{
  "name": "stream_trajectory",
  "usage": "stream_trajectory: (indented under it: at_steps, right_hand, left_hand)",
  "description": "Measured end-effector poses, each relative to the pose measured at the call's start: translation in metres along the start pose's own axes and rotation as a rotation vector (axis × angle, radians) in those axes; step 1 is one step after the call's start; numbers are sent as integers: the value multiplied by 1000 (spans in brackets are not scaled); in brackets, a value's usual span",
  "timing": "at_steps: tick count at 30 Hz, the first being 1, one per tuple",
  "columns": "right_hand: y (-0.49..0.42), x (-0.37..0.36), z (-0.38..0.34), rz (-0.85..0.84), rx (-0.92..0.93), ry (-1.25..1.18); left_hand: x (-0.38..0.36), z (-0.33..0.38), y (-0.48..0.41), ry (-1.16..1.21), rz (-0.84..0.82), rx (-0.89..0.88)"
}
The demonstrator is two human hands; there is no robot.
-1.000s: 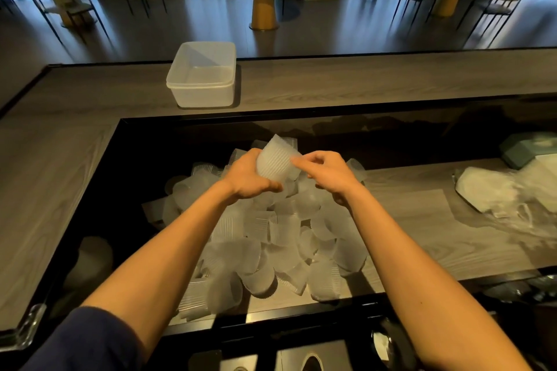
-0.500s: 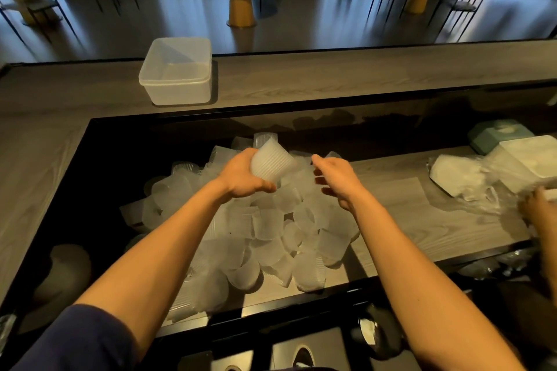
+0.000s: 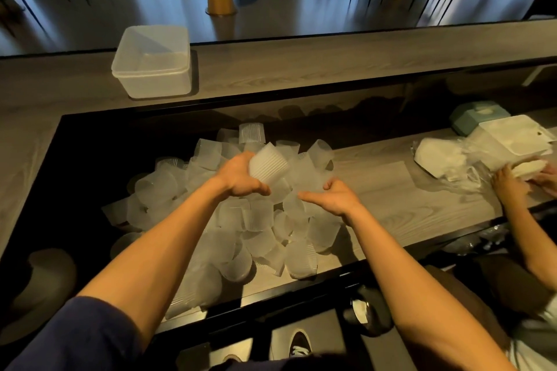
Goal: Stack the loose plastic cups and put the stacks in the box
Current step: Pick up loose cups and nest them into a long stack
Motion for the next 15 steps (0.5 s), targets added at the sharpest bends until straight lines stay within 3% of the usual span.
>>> stream_trajectory:
  at_steps: [4,15]
  right_hand:
    - [-3,-14,7,90,48,165]
    - [-6,-24,6,81,148,240]
  left_hand:
    - [-6,2,-2,-24,3,-5]
    - [-10,-2,-5,-13,-12,-4]
Point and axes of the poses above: each hand's wrist, its own y-axis away from the middle knuckle, its own x-axis out of the back of the hand, z = x × y, the point moved 2 cm from there along -y, towards the middle knuckle
